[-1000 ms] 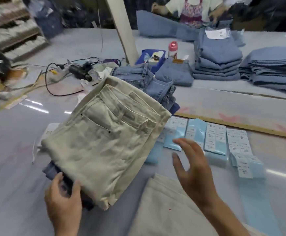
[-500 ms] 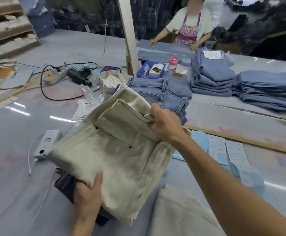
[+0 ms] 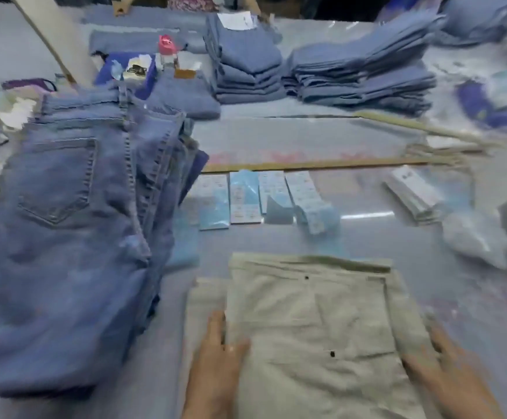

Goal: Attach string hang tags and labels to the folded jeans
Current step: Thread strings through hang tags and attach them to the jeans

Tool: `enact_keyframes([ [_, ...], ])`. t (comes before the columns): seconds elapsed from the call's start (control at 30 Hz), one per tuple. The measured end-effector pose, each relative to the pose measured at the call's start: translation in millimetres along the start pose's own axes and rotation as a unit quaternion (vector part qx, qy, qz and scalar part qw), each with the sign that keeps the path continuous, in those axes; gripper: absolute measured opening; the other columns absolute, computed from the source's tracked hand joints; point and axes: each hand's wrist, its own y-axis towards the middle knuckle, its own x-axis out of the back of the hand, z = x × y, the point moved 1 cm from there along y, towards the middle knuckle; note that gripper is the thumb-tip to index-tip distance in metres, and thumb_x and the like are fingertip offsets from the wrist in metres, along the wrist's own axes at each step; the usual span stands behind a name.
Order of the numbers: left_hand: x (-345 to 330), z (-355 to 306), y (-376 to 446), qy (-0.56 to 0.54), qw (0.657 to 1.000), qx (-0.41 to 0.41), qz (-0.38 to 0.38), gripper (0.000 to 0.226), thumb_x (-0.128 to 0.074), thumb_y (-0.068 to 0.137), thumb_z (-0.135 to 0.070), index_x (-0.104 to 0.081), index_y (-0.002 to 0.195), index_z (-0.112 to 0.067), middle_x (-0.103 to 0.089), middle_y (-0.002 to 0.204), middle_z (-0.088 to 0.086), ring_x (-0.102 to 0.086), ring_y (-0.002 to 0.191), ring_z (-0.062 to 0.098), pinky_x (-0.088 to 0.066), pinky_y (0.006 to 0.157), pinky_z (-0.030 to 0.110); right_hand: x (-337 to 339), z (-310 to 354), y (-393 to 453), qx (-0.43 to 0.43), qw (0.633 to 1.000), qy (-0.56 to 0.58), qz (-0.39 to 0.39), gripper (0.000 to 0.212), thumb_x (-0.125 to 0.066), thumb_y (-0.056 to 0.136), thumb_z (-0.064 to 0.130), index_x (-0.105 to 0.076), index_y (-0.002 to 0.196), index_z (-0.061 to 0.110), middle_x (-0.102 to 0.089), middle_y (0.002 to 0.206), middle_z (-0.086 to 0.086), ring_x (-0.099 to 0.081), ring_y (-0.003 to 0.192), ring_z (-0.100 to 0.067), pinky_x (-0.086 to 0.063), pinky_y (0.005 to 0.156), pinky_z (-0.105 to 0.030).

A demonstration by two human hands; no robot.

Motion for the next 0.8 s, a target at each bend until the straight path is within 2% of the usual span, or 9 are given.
enact_keyframes([
  [0.07,-33.8,8.3,3.6,0.108,0.994,0.025,-0.021,0.041,-0.058,0.097,-0.012,-0.056,0.137,-0.01,-0.064,0.129,0.022,-0.065,0.11,0.036,-0.051,0.096,0.045,-3.0,-29.1,-0.5,0.0,0.999,-0.038,0.011,0.073,-0.084,0.072,-0.008,-0.053,0.137,-0.003,-0.052,0.143,-0.027,-0.052,0.127,-0.046,-0.037,0.111,-0.051],
  [0.13,-56.4,30.9,5.1,0.251,0.96,-0.03,-0.118,0.047,-0.051,0.083,-0.024,-0.07,0.115,0.004,-0.066,0.109,0.035,-0.066,0.089,0.051,-0.055,0.08,0.06,-17.1,-65.2,-1.8,0.025,0.994,-0.083,-0.069,0.041,-0.08,0.072,-0.014,-0.07,0.112,-0.009,-0.068,0.117,-0.03,-0.066,0.106,-0.048,-0.048,0.095,-0.047],
  [0.2,-82.9,31.5,-3.4,0.288,0.939,-0.097,-0.161,0.056,-0.045,0.07,-0.033,-0.076,0.1,0.003,-0.067,0.099,0.031,-0.067,0.075,0.048,-0.055,0.071,0.055,-26.0,-73.9,-7.3,0.057,0.995,-0.034,-0.074,0.032,-0.079,0.073,-0.012,-0.074,0.103,-0.003,-0.073,0.099,-0.021,-0.072,0.087,-0.034,-0.054,0.083,-0.037],
  [0.27,-117.3,23.3,-3.1,0.291,0.917,-0.193,-0.194,0.045,-0.048,0.078,-0.031,-0.077,0.098,-0.004,-0.07,0.097,0.019,-0.068,0.077,0.042,-0.051,0.073,0.048,-38.6,-71.9,-9.8,0.009,0.999,0.031,0.037,0.039,-0.077,0.082,0.004,-0.067,0.117,0.018,-0.067,0.106,-0.007,-0.065,0.091,-0.021,-0.048,0.086,-0.025],
  [0.37,-186.8,-4.2,-2.5,0.264,0.926,-0.269,-0.017,0.032,-0.058,0.089,-0.039,-0.072,0.105,-0.014,-0.068,0.099,0.001,-0.066,0.087,0.03,-0.055,0.074,0.042,-50.4,-74.4,-12.8,-0.04,0.981,0.169,0.092,0.029,-0.074,0.084,0.01,-0.066,0.102,0.031,-0.068,0.092,0.005,-0.06,0.075,-0.009,-0.048,0.074,-0.019],
  [0.47,-246.4,-26.3,4.1,0.283,0.923,-0.249,0.074,0.04,-0.067,0.09,-0.052,-0.058,0.122,-0.028,-0.06,0.106,-0.01,-0.059,0.098,0.018,-0.052,0.082,0.038,-44.5,-83.2,-14.6,-0.017,0.974,0.21,0.083,0.029,-0.069,0.089,0.012,-0.068,0.103,0.037,-0.071,0.096,0.016,-0.065,0.09,0.003,-0.049,0.081,-0.014],
  [0.57,-270.9,-26.0,12.8,0.332,0.914,-0.208,0.106,0.048,-0.061,0.09,-0.057,-0.042,0.129,-0.038,-0.053,0.107,-0.015,-0.054,0.101,0.011,-0.047,0.085,0.033,-38.1,-106.3,-15.1,-0.002,0.978,0.187,0.092,0.021,-0.07,0.092,0.018,-0.071,0.108,0.032,-0.072,0.098,0.014,-0.067,0.088,-0.001,-0.054,0.082,-0.023],
  [0.67,-261.8,-15.1,10.8,0.298,0.919,-0.228,0.125,0.047,-0.071,0.09,-0.038,-0.05,0.132,-0.034,-0.049,0.102,-0.015,-0.049,0.096,0.01,-0.045,0.084,0.028,-31.4,-122.7,-15.3,-0.012,0.974,0.189,0.124,0.021,-0.072,0.09,0.016,-0.07,0.104,0.033,-0.073,0.094,0.012,-0.068,0.087,-0.002,-0.057,0.08,-0.024],
  [0.8,-245.6,1.2,-0.9,0.338,0.881,-0.307,0.122,0.049,-0.08,0.083,-0.018,-0.059,0.127,-0.023,-0.053,0.107,-0.006,-0.052,0.096,0.019,-0.051,0.085,0.032,-23.3,-128.1,-5.3,-0.037,0.957,0.247,0.149,0.02,-0.072,0.091,0.016,-0.073,0.095,0.035,-0.074,0.091,0.018,-0.068,0.088,0.0,-0.055,0.078,-0.018],
])
